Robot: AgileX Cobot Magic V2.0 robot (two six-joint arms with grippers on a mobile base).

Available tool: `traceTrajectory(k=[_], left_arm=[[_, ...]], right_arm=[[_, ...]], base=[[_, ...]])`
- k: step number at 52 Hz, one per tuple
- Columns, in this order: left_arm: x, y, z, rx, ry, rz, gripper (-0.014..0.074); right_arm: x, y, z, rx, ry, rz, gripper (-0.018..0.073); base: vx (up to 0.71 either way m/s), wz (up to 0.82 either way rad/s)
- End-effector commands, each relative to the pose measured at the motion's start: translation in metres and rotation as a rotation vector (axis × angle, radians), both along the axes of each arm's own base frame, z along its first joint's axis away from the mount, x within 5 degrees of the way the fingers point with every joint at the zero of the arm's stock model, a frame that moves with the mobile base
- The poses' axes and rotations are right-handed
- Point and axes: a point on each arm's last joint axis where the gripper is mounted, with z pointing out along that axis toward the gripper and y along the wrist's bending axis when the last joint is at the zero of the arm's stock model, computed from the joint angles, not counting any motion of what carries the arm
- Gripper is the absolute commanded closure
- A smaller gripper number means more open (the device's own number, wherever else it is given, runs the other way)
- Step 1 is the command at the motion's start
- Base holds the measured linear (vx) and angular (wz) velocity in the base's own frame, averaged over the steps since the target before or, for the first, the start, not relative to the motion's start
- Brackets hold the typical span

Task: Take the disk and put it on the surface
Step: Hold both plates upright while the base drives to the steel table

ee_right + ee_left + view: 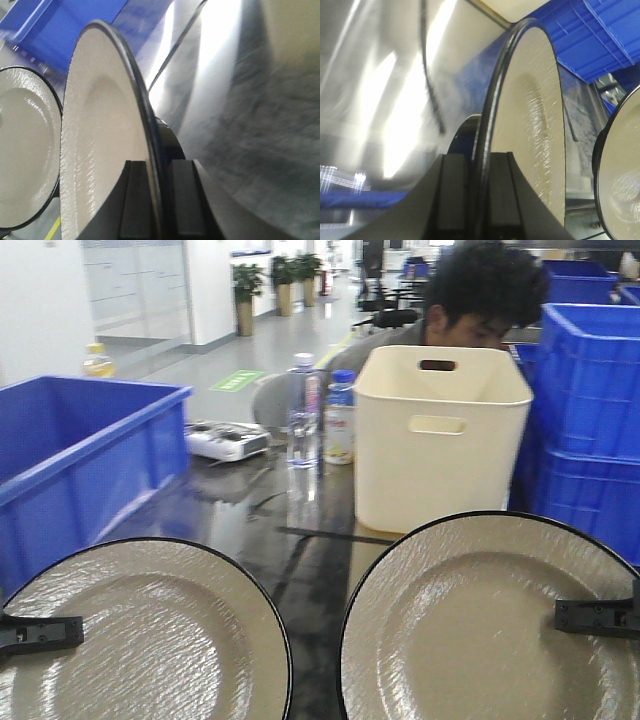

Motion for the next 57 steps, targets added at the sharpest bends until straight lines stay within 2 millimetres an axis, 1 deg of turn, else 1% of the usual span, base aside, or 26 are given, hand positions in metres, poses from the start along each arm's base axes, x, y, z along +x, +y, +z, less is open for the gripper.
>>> traceTrajectory(k=[1, 30, 57], left_arm=[[-0.0029, -0.0059, 0.0254, -0.118, -0.083, 0.008, 0.0599], [-0.0028, -0.0058, 0.0254, -0.117, -0.084, 0.01, 0.0599], [-0.0028, -0.0058, 0.0254, -0.117, -0.084, 0.01, 0.0599]], right_arm=[[-0.0018, 0.0039, 0.0225, 0.103, -0.09, -0.019, 0.0568], [-0.0018, 0.0039, 0.0225, 0.103, -0.09, -0.019, 0.0568], [-0.0018, 0.0039, 0.0225, 0.103, -0.09, -0.019, 0.0568]], base=[[0.28, -0.49], [0.21, -0.35], [0.06, -0.13]])
